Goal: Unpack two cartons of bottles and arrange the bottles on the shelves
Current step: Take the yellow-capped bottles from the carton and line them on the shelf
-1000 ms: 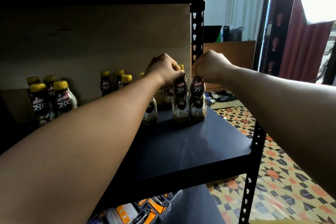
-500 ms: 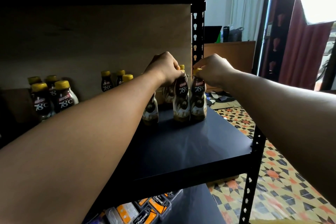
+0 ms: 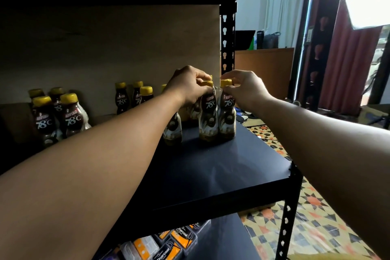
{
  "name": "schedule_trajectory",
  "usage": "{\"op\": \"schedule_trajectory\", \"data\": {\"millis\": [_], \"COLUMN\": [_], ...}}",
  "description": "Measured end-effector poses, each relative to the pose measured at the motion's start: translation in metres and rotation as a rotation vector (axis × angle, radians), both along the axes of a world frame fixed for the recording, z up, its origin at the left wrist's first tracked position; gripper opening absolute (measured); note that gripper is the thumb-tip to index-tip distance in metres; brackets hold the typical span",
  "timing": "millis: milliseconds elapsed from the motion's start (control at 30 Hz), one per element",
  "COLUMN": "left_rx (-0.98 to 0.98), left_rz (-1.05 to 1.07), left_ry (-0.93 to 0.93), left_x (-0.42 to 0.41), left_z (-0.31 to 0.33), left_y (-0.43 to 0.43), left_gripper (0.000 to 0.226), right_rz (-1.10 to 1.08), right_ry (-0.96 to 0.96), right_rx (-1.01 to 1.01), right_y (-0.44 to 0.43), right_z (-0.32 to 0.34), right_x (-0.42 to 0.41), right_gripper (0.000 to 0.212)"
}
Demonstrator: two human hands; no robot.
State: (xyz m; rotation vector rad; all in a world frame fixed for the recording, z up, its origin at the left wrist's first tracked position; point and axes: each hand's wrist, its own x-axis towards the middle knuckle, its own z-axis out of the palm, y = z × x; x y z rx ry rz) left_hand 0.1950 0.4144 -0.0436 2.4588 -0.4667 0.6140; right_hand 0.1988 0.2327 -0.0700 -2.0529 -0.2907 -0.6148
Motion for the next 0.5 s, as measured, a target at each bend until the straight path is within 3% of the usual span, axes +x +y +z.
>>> {"op": "schedule_trajectory", "data": {"millis": [500], "left_rx": [-0.027], "left_rz": [0.051], "left_ry": [-0.111], "left_x": [0.006], "left_z": [-0.015], "left_y": [-0.002], "left_gripper": [0.038], "right_rz": [0.017], "right_ry": [-0.015], "right_rx": [0.078], "right_y": [0.0], "right_z": [-0.012], "right_x": [0.004], "right_gripper": [0.036]}}
